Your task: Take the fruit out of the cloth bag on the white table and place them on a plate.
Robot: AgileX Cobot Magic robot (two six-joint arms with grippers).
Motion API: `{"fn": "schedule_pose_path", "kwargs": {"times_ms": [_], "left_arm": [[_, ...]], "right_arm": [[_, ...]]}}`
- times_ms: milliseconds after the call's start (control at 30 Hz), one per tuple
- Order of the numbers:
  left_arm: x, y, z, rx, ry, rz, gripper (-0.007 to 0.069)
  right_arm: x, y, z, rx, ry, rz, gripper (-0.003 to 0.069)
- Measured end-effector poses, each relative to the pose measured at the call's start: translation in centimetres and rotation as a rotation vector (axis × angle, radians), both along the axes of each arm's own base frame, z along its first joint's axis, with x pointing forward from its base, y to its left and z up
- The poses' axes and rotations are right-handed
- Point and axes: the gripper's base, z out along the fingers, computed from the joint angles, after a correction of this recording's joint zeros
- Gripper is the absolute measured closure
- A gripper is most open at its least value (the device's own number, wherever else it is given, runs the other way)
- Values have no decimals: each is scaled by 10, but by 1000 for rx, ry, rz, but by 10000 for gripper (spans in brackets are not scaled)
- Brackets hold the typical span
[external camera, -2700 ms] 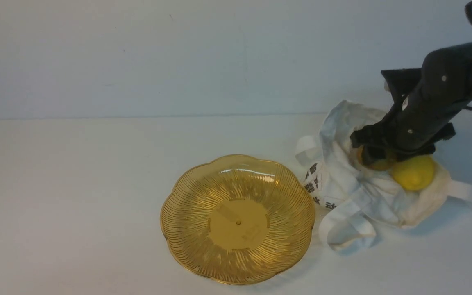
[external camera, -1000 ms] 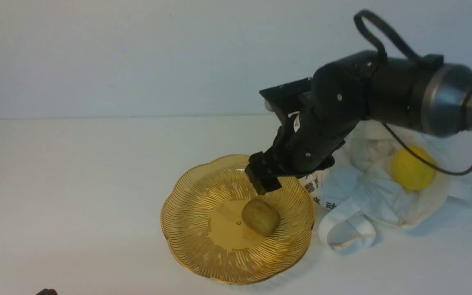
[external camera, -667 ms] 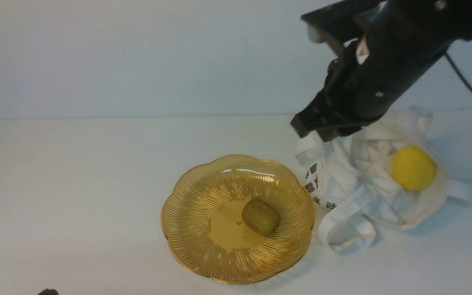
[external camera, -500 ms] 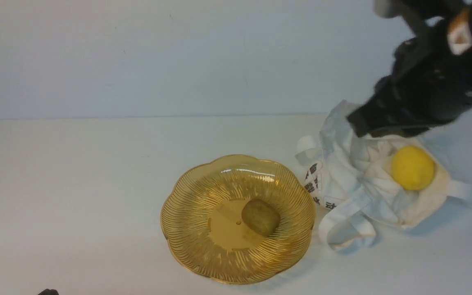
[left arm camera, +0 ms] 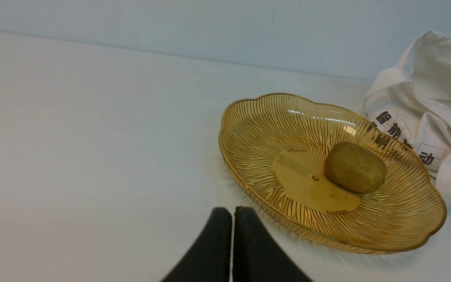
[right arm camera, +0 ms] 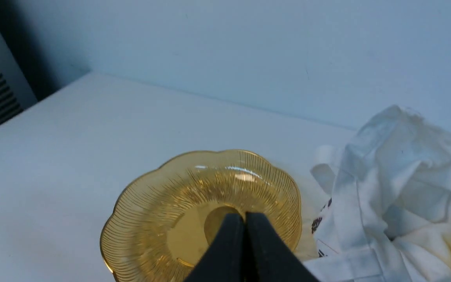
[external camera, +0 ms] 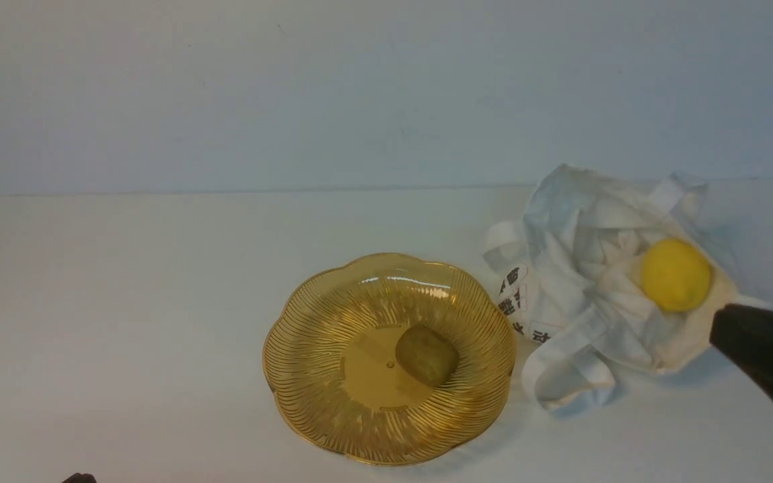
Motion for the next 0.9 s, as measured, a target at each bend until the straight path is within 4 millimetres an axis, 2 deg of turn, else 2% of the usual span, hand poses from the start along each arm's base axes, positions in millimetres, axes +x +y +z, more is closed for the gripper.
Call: {"fn": "schedule_pose_path", "kwargs": {"times_ms": [133, 267, 333, 900], "left_arm": [[0, 0, 0, 0, 0, 0, 632], [0, 0, 0, -1, 0, 0, 632], [0, 0, 0, -1, 0, 0, 632], [0, 0, 0, 0, 0, -1, 632]], "right_arm": [[-6, -4, -16, 6, -15, 6, 673], [-9, -5, -40, -38, 51, 4, 674], [-9, -6, -45, -55, 70, 3, 674], [-13, -9, -44, -71, 16, 8, 674]]}}
